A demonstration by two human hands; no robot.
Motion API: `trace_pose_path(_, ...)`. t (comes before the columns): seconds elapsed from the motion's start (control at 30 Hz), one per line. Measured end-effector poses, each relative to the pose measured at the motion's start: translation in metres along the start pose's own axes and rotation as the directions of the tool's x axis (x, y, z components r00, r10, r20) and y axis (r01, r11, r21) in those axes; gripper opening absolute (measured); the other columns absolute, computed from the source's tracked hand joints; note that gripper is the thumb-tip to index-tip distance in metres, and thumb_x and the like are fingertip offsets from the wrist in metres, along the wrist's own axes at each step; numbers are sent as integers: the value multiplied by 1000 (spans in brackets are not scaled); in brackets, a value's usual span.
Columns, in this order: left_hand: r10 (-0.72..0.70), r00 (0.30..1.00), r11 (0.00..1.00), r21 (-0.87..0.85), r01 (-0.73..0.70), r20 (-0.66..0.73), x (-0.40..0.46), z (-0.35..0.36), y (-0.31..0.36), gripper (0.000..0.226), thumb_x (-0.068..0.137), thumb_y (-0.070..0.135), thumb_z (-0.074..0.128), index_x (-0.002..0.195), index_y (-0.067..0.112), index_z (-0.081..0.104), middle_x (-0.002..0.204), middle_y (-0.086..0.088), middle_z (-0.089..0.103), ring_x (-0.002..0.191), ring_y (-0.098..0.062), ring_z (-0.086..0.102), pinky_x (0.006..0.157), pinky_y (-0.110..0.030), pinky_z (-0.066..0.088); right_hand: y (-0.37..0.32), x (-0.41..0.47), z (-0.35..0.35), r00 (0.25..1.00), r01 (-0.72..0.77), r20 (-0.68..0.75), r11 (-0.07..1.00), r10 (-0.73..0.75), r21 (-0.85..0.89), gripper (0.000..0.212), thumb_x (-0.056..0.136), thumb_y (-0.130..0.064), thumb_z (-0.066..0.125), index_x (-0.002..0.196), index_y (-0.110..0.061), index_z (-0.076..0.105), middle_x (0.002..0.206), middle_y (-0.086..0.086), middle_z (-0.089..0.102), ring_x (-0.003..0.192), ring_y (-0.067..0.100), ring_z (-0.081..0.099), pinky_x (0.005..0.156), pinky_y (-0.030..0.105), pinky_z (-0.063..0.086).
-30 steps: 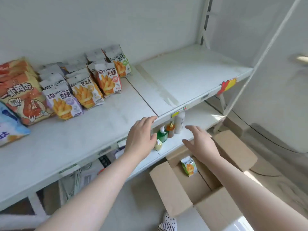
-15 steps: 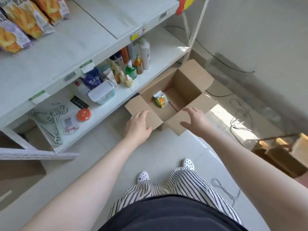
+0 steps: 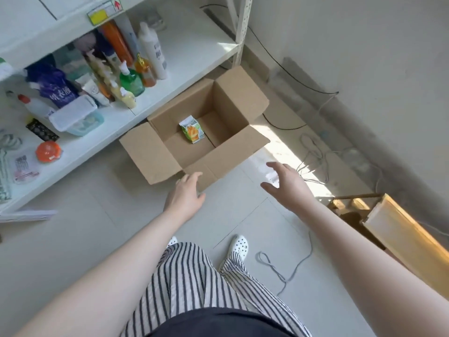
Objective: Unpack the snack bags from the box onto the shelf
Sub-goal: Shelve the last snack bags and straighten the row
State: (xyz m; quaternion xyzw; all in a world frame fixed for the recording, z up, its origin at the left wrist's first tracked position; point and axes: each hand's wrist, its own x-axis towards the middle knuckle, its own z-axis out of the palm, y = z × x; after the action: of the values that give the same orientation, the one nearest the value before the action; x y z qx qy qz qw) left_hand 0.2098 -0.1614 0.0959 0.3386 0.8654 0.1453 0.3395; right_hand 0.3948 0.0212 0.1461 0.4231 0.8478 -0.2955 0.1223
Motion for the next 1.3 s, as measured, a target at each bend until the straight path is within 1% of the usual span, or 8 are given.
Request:
trace_pose_path(0.23, -100, 994, 995, -35, 98, -47, 43, -9, 26, 59, 86, 20, 64, 140, 18, 40, 138, -5, 49, 128, -24, 45, 104, -42, 40, 3, 73, -33, 995, 74, 64, 997, -73, -14, 59, 93, -34, 62, 145, -16, 40, 141, 7, 50, 130, 24, 45, 98, 40, 45)
trace_pose_path(0.37, -146, 987, 988, -62, 142, -65, 96, -28, 32, 57, 87, 20, 63, 139, 18, 41, 134, -5, 51, 123, -24, 49, 104, -39, 40, -18, 133, -44, 978, 181, 115, 983, -175, -42, 59, 93, -34, 62, 145, -16, 41, 141, 8, 50, 130, 25, 47, 103, 37, 42)
trace_pose_path(0.63, -209, 971, 976, -84, 200, -116, 194, -64, 43, 55, 90, 23, 59, 141, 21, 38, 138, 0, 50, 127, -18, 46, 104, -31, 38, -50, 242, -61, 947, 254, 207, 967, -246, -13, 62, 93, -36, 61, 147, -17, 37, 141, 5, 49, 132, 22, 44, 101, 31, 41)
trace_pose_path(0.8, -293, 946, 951, -139, 275, -138, 241, -67, 30, 55, 90, 23, 58, 141, 21, 38, 138, 1, 49, 127, -17, 46, 104, -30, 38, -76, 323, -49, 920, 280, 292, 960, -262, -20, 58, 92, -32, 61, 144, -16, 40, 134, 5, 52, 129, 23, 46, 97, 38, 46)
trace_pose_path(0.9, -385, 910, 915, -196, 354, -152, 274, -56, 8, 54, 90, 23, 59, 140, 19, 39, 135, -1, 51, 125, -19, 48, 103, -31, 39, -91, 377, -27, 899, 287, 360, 957, -251, -48, 46, 90, -24, 59, 132, -12, 46, 125, 6, 54, 123, 24, 47, 91, 41, 49)
trace_pose_path(1.07, -531, 834, 825, -317, 468, -151, 342, -6, -42, 52, 91, 24, 58, 140, 19, 40, 135, -2, 51, 121, -20, 51, 97, -33, 43, -96, 468, 42, 867, 297, 431, 954, -251, -42, 46, 93, -32, 59, 132, -11, 45, 126, 8, 54, 120, 24, 49, 93, 40, 48)
trace_pose_path(1.17, -563, 814, 798, -349, 491, -143, 395, 39, -80, 54, 90, 23, 58, 140, 18, 40, 135, -4, 51, 118, -23, 52, 94, -35, 44, -87, 522, 101, 869, 254, 446, 967, -215, -28, 48, 93, -32, 61, 134, -11, 44, 129, 9, 54, 120, 26, 51, 96, 42, 47)
trace_pose_path(1.3, -558, 818, 807, -325, 493, -143, 466, 98, -135, 56, 91, 20, 55, 142, 17, 35, 135, -8, 49, 120, -26, 51, 94, -36, 44, -62, 591, 188, 856, 280, 464, 959, -228, -47, 57, 94, -33, 61, 143, -14, 40, 136, 9, 52, 125, 26, 49, 99, 40, 44)
